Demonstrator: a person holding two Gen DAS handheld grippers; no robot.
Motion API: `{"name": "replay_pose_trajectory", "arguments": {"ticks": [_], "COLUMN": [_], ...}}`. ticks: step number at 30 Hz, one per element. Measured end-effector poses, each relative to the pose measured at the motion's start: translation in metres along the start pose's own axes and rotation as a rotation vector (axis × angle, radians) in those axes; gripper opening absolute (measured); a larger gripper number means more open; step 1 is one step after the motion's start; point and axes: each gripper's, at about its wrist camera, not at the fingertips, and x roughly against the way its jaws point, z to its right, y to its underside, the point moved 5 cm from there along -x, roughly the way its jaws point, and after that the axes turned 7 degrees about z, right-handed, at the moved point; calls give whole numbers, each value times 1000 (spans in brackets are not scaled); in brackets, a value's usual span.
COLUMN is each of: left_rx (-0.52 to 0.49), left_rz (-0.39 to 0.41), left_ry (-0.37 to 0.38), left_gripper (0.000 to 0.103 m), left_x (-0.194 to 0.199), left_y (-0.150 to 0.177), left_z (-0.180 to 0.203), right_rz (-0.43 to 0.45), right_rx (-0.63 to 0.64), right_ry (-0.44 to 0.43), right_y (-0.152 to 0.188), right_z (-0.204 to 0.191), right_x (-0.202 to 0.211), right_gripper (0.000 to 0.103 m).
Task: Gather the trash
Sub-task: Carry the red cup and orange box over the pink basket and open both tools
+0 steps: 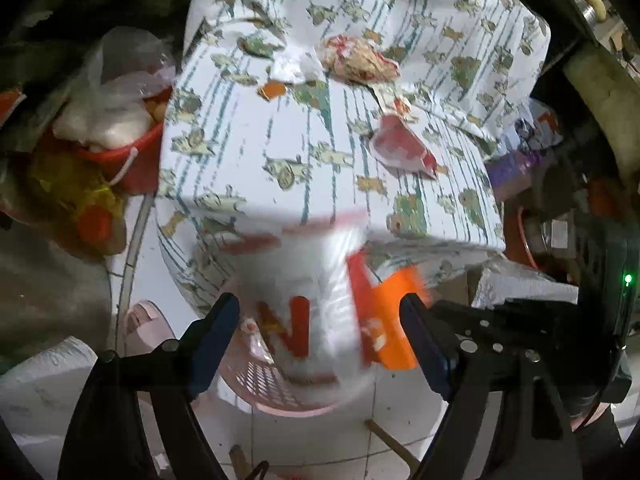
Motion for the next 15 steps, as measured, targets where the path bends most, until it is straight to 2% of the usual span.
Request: {"name": "replay_pose_trajectory", "arguments": {"ticks": [1,3,8,11,13,15], "left_rx": [4,17,47,44,-1,-51], "left_rz": [19,45,103,166,235,324], "left_ry": [-10,-20,-38,-84,-157,-195], "left_gripper": [88,88,89,89,89,89], "left_x": [2,6,11,18,26,39], "left_y": [-3,-7,-16,-23,-29,-37], "left_z": [-1,-4,-8,-9,-4,6], "right_rz": [2,16,88,187,272,359], "right_rx": [-1,-12,-23,-21,-11,-9], "right_ry": [-8,-12,45,121,167,187], "right_y": [-1,-5,-19,-30,-39,-50], "right_z": [0,1,7,15,19,23], "right_x": [0,2,14,33,50,70], "right_gripper": [7,20,21,21,21,22]}}
